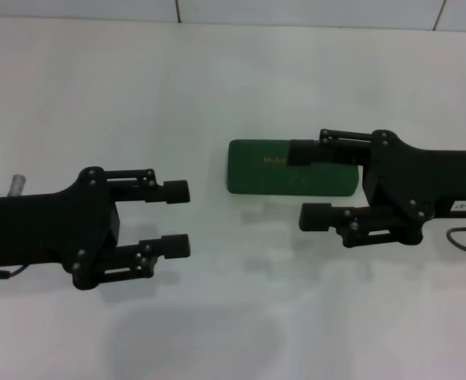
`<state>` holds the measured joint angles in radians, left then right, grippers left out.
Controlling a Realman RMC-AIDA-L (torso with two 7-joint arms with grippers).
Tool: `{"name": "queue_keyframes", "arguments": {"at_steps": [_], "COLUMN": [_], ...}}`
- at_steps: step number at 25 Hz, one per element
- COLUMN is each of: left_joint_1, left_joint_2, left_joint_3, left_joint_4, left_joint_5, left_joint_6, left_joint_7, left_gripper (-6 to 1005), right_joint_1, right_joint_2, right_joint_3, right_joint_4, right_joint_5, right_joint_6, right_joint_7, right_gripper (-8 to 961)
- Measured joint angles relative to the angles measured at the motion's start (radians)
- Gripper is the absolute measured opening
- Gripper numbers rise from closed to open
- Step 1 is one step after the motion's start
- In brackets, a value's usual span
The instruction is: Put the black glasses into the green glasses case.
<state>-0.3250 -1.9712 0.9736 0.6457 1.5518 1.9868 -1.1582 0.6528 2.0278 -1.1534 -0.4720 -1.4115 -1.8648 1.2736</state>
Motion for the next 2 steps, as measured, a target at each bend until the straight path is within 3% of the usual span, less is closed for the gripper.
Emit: {"name": "queue_keyframes", "arguments": {"at_steps": [2], "left_joint_1": [-0.002], "left_joint_2": [0.0], "left_joint_3": [-0.001], "left_joint_4": [0.0], "left_joint_5": [0.0], "left_joint_6": [-0.001], "left_joint_7": [0.0], "left_gripper": [576], "right_joint_1": [0.0], "right_joint_2": [0.0], "right_joint_3": [-0.003], "right_joint_4": [0.002], "right_joint_5": [0.0], "right_joint_6": [0.0], "right_joint_7": [0.0], "right_gripper": [777]}}
